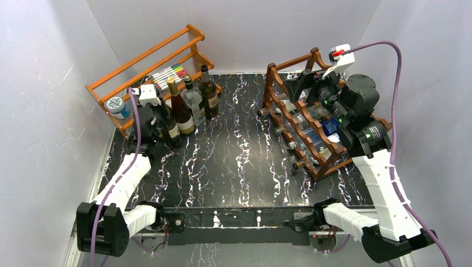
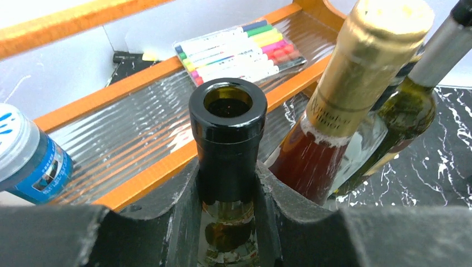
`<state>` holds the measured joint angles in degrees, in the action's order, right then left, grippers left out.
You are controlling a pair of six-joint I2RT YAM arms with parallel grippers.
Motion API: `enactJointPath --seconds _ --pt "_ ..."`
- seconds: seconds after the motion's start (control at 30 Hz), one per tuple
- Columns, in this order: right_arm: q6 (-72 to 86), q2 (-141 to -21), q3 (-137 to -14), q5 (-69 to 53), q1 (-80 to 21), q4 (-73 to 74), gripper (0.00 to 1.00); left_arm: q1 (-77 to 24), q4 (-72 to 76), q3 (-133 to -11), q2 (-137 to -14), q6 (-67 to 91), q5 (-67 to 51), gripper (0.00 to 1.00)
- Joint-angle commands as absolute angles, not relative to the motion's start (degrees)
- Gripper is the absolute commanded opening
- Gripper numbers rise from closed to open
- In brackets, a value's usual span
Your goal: Take the wine bottle off the wine rack
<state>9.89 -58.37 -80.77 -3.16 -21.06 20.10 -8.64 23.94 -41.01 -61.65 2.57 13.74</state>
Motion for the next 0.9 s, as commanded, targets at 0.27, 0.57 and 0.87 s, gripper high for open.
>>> enactJointPath --seconds 0.27,0.57,0.87 --pt "11.2 -58.8 -82.5 -4.9 -21.0 18.7 0.98 -8.3 29.8 -35.8 -56.7 3.7 15.1 0.54" --pt "9.7 -58.9 -83.1 -4.1 -21.0 22.5 0.98 -8.4 17.5 -39.5 -50.5 5.8 13.2 0.98" --pt "5.2 -55.5 -78.9 -3.9 -21.0 27.9 0.98 -8.6 3.2 -43.0 -39.8 9.9 2.3 0.98"
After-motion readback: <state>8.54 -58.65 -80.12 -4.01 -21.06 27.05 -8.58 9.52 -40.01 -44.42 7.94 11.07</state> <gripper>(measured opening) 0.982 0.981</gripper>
